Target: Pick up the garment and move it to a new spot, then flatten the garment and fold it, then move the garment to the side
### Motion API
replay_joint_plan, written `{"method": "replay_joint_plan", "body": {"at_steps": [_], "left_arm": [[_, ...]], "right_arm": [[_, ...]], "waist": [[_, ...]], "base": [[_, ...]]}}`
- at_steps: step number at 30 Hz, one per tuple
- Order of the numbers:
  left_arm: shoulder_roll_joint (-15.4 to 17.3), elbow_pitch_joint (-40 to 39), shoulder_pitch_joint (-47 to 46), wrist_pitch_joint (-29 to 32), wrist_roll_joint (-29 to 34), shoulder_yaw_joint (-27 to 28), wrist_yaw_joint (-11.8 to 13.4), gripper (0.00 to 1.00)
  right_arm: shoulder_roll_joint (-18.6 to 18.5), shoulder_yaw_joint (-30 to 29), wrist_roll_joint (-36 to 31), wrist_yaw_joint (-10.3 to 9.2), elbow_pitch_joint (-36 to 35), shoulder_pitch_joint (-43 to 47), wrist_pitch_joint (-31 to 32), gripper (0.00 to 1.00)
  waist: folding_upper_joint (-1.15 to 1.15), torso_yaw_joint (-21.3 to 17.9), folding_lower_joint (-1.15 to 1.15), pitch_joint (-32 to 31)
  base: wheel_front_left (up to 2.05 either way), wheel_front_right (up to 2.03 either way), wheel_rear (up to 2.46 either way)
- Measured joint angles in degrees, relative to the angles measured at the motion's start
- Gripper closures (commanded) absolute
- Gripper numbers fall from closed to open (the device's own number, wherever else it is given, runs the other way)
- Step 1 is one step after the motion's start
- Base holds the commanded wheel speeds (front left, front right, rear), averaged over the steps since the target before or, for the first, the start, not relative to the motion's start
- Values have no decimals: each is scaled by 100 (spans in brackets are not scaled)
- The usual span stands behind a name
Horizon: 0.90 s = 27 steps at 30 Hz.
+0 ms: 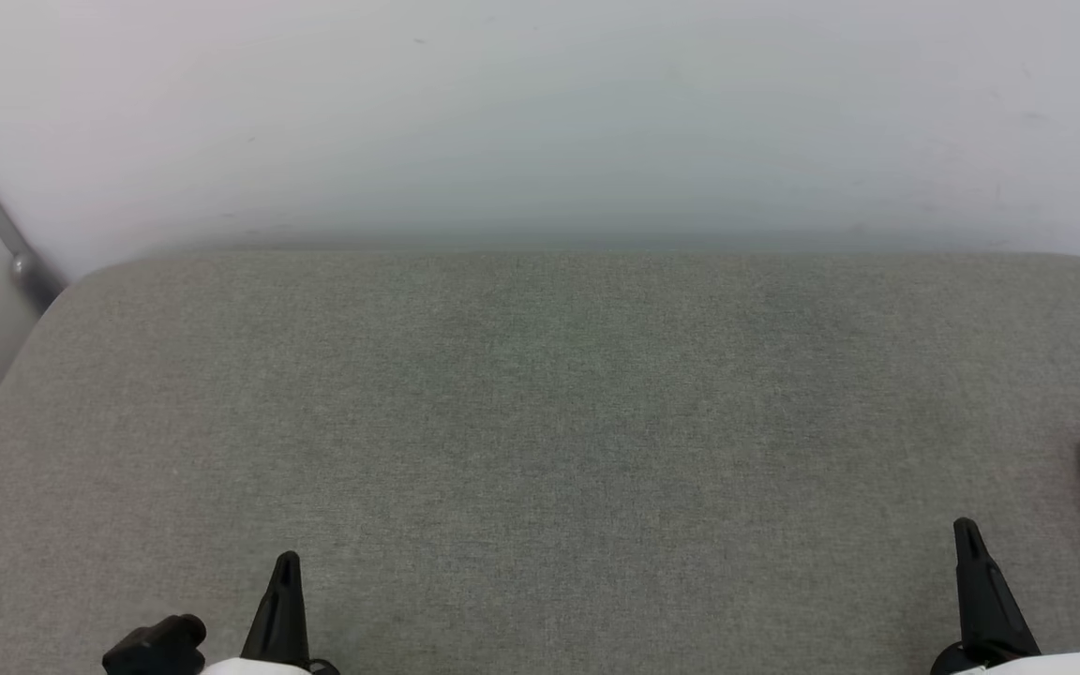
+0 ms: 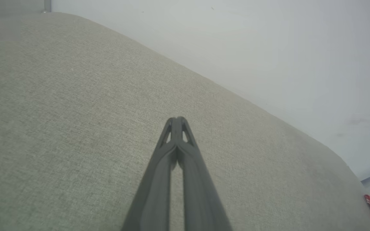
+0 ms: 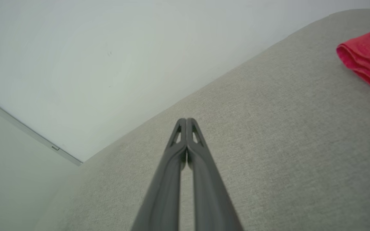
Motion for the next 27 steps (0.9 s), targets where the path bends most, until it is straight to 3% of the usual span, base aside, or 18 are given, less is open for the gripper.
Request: {"method": "replay_joint_plan", "body": {"at_steps": [27], "left_arm": [[69,211,-439,481,-2308,201,-279,100]], "right_arm": [[-40,8,2090,-1,290,-492,487,100]], "waist": [[0,-51,0,53]], "base": [[0,0,0]]}}
